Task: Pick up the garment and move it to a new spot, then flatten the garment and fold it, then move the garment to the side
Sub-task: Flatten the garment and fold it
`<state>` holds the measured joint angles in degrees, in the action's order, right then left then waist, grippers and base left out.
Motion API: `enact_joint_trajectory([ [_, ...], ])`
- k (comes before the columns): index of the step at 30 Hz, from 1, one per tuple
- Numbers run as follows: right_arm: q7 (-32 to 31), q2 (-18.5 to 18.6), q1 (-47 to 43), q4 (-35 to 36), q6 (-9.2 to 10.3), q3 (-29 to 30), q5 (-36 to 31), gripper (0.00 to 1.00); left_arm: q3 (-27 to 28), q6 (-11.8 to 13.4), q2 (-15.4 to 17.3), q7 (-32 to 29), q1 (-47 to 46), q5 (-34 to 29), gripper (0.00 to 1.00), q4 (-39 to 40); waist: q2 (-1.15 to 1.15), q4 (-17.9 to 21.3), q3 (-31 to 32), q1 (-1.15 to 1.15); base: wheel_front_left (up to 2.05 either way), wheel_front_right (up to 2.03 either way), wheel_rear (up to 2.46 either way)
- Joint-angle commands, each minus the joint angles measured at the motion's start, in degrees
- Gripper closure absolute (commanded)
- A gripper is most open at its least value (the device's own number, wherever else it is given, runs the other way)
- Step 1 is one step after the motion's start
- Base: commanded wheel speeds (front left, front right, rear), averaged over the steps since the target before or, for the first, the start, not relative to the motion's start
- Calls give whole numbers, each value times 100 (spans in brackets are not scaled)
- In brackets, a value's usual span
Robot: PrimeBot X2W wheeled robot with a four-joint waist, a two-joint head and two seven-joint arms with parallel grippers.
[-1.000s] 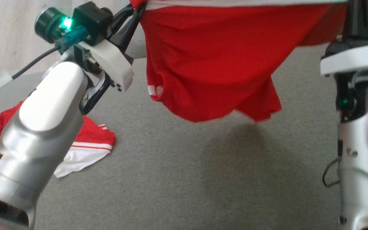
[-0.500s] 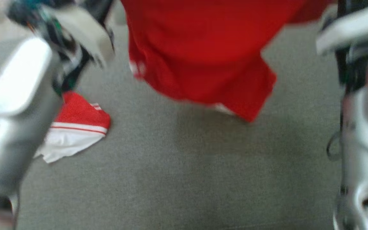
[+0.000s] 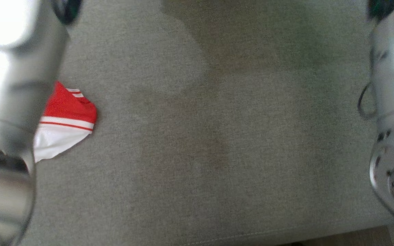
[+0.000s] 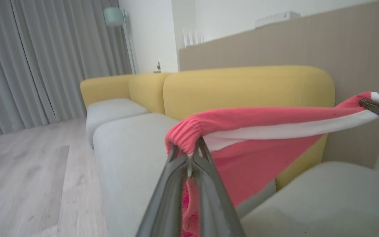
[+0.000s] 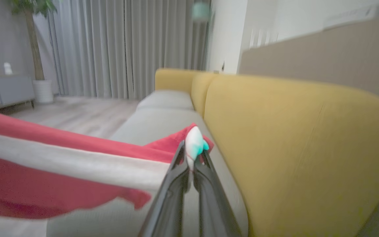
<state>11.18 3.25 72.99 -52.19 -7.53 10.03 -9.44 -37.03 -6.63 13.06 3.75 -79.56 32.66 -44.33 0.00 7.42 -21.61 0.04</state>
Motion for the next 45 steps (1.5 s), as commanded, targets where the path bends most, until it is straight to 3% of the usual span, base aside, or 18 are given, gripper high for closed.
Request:
enact_joint_trajectory([
  [1,-8,-34,-80,-80,4,-17,-112,100,-25,-33,188,46,42,5,100,22,0,-31,66,-4,0,0,0],
  [9,-741,477,-881,-1570,4,-451,-383,100,-1484,-83,241,-53,1737,581,100,258,0,-112,491,-4,0,0,0],
  [14,-1136,827,-1284,-2002,4,-708,-118,100,-2229,-84,389,-73,2582,961,100,757,0,-144,813,-4,0,0,0],
  [19,-1366,1045,-1711,-2109,4,-928,316,100,-2538,-82,366,10,3169,1099,100,1033,0,-139,1131,-4,0,0,0],
  [27,-1429,1235,-2491,-2125,4,-1305,1015,100,-2764,240,251,25,3982,1194,100,1493,0,-91,1681,-4,0,0,0],
  [34,-1376,1386,-2867,-1660,4,-1468,1629,100,-2809,533,299,-67,4330,1272,100,2102,0,-79,1779,-4,0,0,0],
  [38,-1371,1586,-2941,-765,4,-1484,1869,100,-2578,808,414,-80,4153,1298,100,2358,0,-171,1504,-4,0,0,0],
  [45,-1589,1503,-2728,433,4,-1125,1681,100,-2245,974,420,-136,3613,1341,100,2334,0,-465,897,-4,0,0,0],
])
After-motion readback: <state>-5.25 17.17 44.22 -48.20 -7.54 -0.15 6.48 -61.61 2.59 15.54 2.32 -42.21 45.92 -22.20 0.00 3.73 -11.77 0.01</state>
